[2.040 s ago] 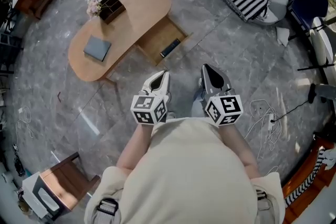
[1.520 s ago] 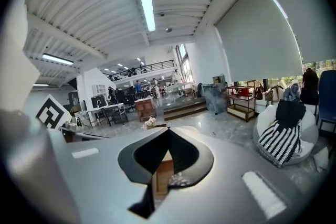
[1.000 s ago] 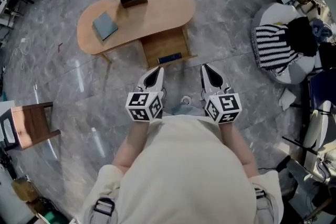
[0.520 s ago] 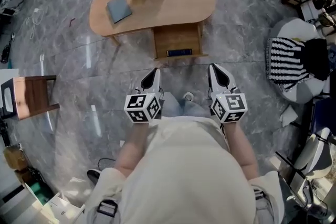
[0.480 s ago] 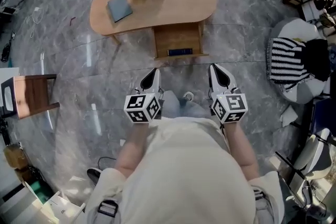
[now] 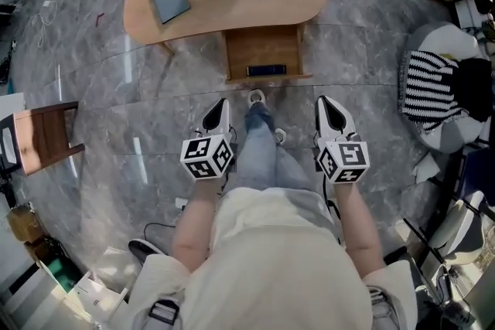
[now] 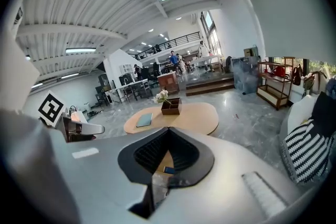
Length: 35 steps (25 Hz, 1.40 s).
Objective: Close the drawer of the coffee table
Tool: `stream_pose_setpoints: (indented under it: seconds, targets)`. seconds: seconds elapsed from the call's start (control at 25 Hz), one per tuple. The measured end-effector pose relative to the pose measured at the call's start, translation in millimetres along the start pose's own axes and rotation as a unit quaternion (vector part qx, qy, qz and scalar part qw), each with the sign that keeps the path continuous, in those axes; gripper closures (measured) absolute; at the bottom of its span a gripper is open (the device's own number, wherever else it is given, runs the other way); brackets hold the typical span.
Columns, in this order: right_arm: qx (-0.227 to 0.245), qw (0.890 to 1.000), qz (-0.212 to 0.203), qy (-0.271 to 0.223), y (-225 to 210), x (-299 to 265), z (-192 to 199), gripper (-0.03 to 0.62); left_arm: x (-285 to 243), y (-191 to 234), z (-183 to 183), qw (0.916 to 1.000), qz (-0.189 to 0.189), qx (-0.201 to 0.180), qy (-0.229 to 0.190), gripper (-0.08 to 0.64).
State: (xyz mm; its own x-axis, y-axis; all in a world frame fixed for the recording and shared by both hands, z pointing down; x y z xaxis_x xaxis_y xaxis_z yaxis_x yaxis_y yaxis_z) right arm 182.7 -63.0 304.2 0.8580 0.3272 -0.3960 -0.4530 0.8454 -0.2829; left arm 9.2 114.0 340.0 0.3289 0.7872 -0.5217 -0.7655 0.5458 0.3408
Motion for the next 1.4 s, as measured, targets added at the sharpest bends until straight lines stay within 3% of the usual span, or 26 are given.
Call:
stream_pose_setpoints:
  seconds: [0.44, 0.64, 0.88, 1.4]
  targets:
    - [0.016, 0.999, 0.013, 0.041, -43, -65, 50, 0.591, -75, 66, 42, 0.9985, -0.033, 0.008, 0.042, 0.560]
    - [0.027, 0.997, 0.012, 0.072, -63, -97, 90, 0.591, -102, 97, 75, 0.9967, -0.045, 0.011, 0.067, 0.560]
    - [0.009, 0.994, 0.026, 0.108, -91, -132, 143, 0.591, -132, 132, 121, 0.9931, -0.053, 0.030, 0.100, 0.560]
    - [0.025, 0.983, 0.038, 0.179, -144, -182, 248, 0.589, -189, 173, 213, 0.9860, -0.046, 0.006, 0.160, 0.560]
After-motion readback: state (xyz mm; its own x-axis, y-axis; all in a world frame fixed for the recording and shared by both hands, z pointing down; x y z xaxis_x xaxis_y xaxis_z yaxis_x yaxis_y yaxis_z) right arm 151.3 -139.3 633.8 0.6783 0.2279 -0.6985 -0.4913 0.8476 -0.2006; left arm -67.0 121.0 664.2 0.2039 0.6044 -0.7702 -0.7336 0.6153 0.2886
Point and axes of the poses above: the fingertips, and each gripper's own axes: x backward along the fingers, y to its left, z out of its underside, the point moved 1 cm from there along x, backward along the fingers, and after that the axes turned 4 degrees about -y, right-handed, at the moved point
